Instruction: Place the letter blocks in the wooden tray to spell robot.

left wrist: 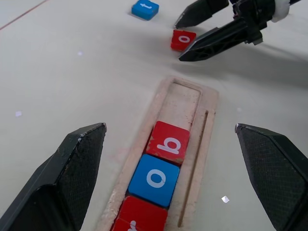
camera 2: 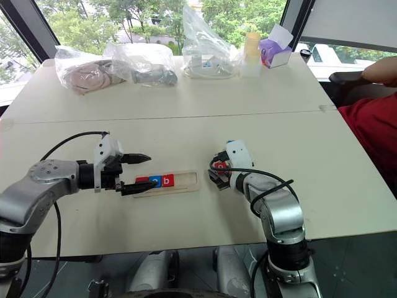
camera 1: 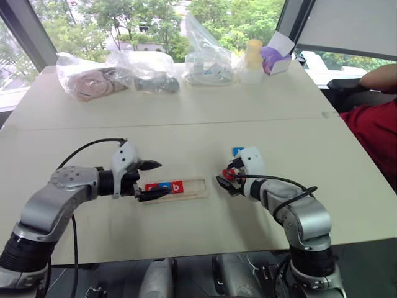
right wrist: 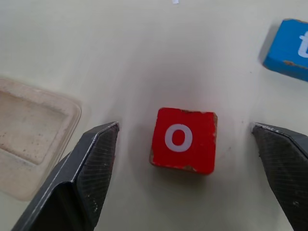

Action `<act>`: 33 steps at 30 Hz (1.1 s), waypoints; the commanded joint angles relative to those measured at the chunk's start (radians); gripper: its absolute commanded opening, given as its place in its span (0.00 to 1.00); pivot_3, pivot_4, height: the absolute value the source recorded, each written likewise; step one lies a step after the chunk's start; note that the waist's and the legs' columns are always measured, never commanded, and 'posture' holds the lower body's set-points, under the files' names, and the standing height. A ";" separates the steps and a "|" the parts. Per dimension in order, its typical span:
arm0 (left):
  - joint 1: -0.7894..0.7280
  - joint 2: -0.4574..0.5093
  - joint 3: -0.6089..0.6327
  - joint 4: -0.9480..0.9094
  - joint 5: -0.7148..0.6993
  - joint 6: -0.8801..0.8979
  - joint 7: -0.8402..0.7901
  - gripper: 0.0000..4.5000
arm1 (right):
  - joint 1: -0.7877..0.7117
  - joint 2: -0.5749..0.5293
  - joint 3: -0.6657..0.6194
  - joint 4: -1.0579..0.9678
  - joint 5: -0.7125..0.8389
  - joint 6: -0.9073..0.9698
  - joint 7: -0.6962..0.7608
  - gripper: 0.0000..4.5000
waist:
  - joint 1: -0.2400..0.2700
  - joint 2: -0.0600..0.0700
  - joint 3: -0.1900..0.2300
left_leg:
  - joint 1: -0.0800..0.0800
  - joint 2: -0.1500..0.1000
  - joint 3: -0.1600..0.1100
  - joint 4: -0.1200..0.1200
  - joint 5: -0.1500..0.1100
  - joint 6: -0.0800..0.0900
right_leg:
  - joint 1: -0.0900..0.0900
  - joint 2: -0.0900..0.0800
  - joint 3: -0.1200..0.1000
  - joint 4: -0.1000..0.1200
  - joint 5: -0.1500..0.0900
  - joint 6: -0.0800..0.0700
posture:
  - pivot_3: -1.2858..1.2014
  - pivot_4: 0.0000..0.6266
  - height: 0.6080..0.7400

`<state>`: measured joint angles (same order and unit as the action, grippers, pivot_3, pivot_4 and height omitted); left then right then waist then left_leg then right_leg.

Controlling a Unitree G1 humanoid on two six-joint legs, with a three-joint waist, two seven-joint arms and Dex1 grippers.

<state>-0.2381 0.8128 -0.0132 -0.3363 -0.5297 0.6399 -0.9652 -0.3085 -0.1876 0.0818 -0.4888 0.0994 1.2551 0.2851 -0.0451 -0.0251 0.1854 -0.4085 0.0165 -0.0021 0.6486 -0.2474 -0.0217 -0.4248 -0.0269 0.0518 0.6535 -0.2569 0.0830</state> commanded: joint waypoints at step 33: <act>-0.078 0.059 0.021 0.004 -0.043 0.021 -0.139 1.00 | 0.185 -0.449 -0.234 -0.054 0.187 -0.468 0.475 0.92 | 0.001 0.000 0.001 | -0.001 0.000 0.000 -0.001 0.000 0.001 | 0.001 -0.001 0.000 -0.005 -0.001 0.002 | 0.52 0.24 1.00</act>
<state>-0.3155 0.8500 -0.0247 -0.2945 -0.5482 0.6524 -1.0755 -0.1355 -0.5891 -0.0987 -0.5891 0.2335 0.9254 0.5929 -0.0437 -0.0253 0.1861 -0.4098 0.0161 -0.0018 0.6474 -0.2479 -0.0208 -0.4227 -0.0277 0.0516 0.6482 -0.2584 0.0853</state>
